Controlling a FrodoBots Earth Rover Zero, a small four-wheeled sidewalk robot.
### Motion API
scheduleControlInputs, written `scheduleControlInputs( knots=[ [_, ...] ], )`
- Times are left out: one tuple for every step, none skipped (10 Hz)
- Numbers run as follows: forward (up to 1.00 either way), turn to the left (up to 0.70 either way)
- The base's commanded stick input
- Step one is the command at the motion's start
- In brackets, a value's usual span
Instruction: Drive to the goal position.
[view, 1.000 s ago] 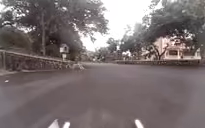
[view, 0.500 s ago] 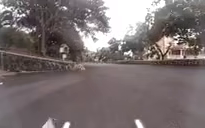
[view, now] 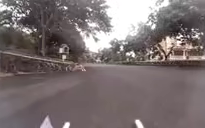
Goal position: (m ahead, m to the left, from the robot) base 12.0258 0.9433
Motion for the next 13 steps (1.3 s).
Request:
scheduleControlInputs(
  knots=[
    [0.7,-0.03],
    [0.7,-0.01],
    [0.7,0.0],
    [0.7,0.0],
    [0.7,0.0],
    [0.7,0.0],
    [0.7,0.0],
    [0.7,0.0],
    [0.7,0.0],
    [0.7,0.0],
    [0.7,0.0],
    [0.7,0.0],
    [0.7,0.0]
  ],
)
